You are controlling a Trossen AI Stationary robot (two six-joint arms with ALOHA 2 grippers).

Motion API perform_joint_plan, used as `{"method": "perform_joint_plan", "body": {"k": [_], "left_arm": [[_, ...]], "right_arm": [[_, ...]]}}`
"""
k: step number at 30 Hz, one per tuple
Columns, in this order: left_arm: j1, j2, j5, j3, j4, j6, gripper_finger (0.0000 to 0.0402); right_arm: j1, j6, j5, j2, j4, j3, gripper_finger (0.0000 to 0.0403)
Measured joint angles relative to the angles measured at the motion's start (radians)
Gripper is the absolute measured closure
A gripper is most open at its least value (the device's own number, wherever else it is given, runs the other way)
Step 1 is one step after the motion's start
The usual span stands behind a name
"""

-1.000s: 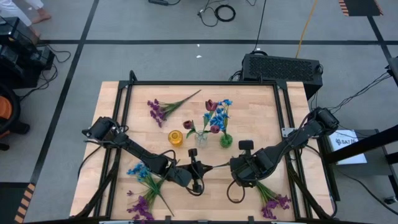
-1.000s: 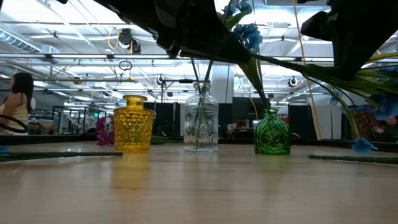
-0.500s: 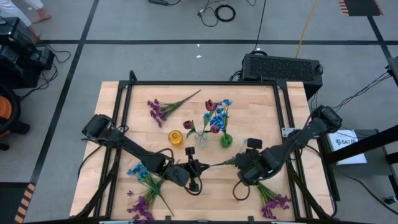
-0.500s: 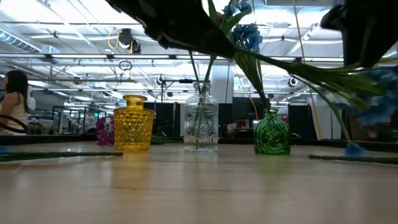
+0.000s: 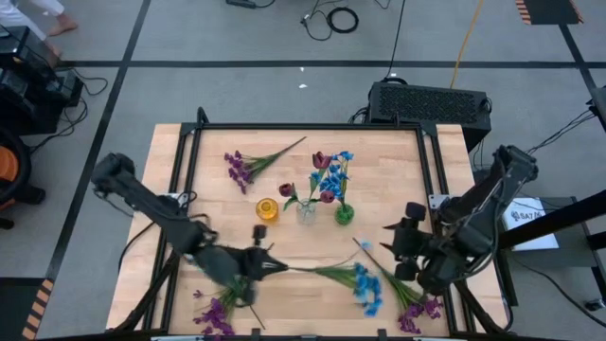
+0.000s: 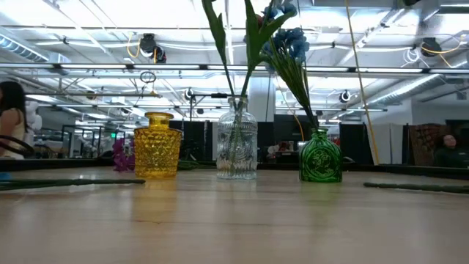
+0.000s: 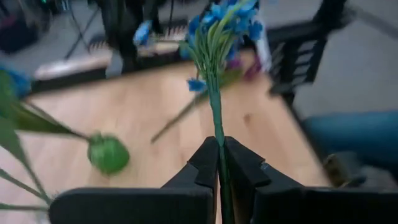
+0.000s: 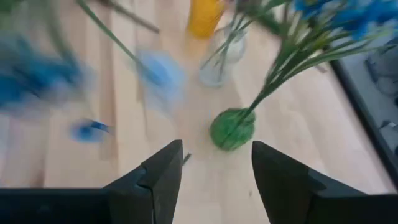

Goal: Sort flowers into vase by color
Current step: Put the right blue flowers into the green vase

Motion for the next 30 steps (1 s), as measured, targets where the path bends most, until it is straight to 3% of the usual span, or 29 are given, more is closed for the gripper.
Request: {"method": "perform_joint_plan", "body": {"k": [4,7,10,14,18,22,30], "left_arm": [[-0.055,-0.13,-0.099,0.0,0.011,0.058,0.0382],[-0.079,-0.206,-0.185,0.0,0.041,0.106,0.0382],[-0.082,-0.245,-0.223,-0.004,0.146,0.191,0.0382],[-0.055,-0.241,-0.223,-0.025,0.354,0.341,0.0382],[-0.001,-0.197,-0.165,-0.04,0.489,0.409,0.0382],[0.041,-0.13,-0.086,-0.041,0.599,0.417,0.0382],[0.078,0.03,-0.014,-0.041,0.931,0.542,0.0382]], "right_arm": [[0.021,0.042,0.112,-0.067,0.059,-0.123,0.0218],[0.019,0.026,0.174,-0.117,0.208,-0.24,0.0218],[-0.002,-0.083,0.242,-0.154,0.476,-0.343,0.0218],[-0.06,-0.425,0.245,-0.171,1.01,-0.436,0.0218],[-0.139,-0.826,0.063,-0.147,1.567,-0.461,0.0218],[-0.222,-1.049,-0.172,-0.117,1.97,-0.459,0.0217],[-0.349,-1.091,-0.455,-0.104,2.086,-0.46,0.0193]]}}
